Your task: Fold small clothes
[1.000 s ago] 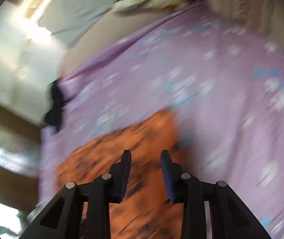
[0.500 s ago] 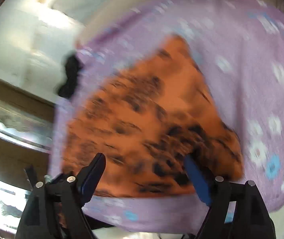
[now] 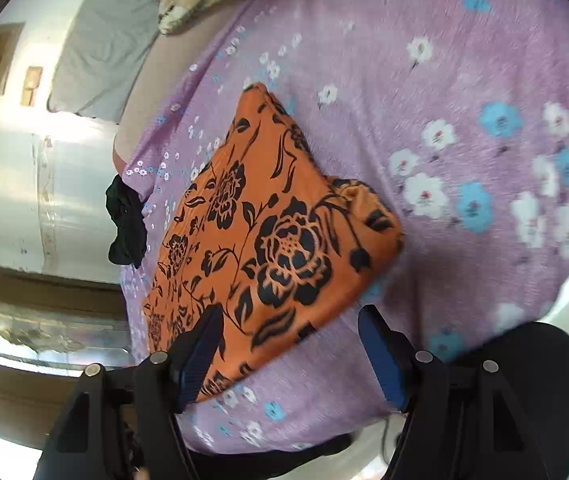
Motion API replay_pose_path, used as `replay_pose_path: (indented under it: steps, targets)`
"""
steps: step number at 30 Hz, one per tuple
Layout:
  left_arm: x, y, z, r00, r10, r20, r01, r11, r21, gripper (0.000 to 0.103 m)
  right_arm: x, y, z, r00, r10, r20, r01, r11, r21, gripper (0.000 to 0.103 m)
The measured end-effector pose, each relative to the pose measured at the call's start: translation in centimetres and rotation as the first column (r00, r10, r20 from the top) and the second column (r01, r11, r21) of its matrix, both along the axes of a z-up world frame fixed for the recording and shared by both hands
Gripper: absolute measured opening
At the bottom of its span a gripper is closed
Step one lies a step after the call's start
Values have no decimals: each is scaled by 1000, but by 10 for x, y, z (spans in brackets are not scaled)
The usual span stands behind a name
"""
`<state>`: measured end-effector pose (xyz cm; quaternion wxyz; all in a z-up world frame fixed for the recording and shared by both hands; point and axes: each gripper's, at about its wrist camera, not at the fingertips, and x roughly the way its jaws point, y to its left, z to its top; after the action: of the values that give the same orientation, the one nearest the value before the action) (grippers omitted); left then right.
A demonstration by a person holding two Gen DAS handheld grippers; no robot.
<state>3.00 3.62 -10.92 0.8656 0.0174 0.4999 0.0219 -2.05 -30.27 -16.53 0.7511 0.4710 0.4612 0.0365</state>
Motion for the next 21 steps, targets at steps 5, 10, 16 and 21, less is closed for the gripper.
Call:
replay_pose_path:
  steps: [5, 10, 16, 21]
  targets:
    - [-1, -10, 19, 999, -8, 53, 10, 999, -46, 102, 3, -6, -17, 994, -109, -28, 111, 992, 60, 73]
    - [9, -42, 22, 996, -70, 60, 72, 997, -39, 102, 13, -14, -12, 990, -144, 8, 144, 990, 4, 67]
    - [20, -85, 0, 990, -143, 23, 143, 990, 7, 102, 20, -10, -2, 994, -102, 36, 105, 989, -101, 30]
    - [27, -95, -13, 988, -144, -45, 145, 989, 20, 101, 24, -4, 4, 997, -68, 25, 71, 986, -153, 40]
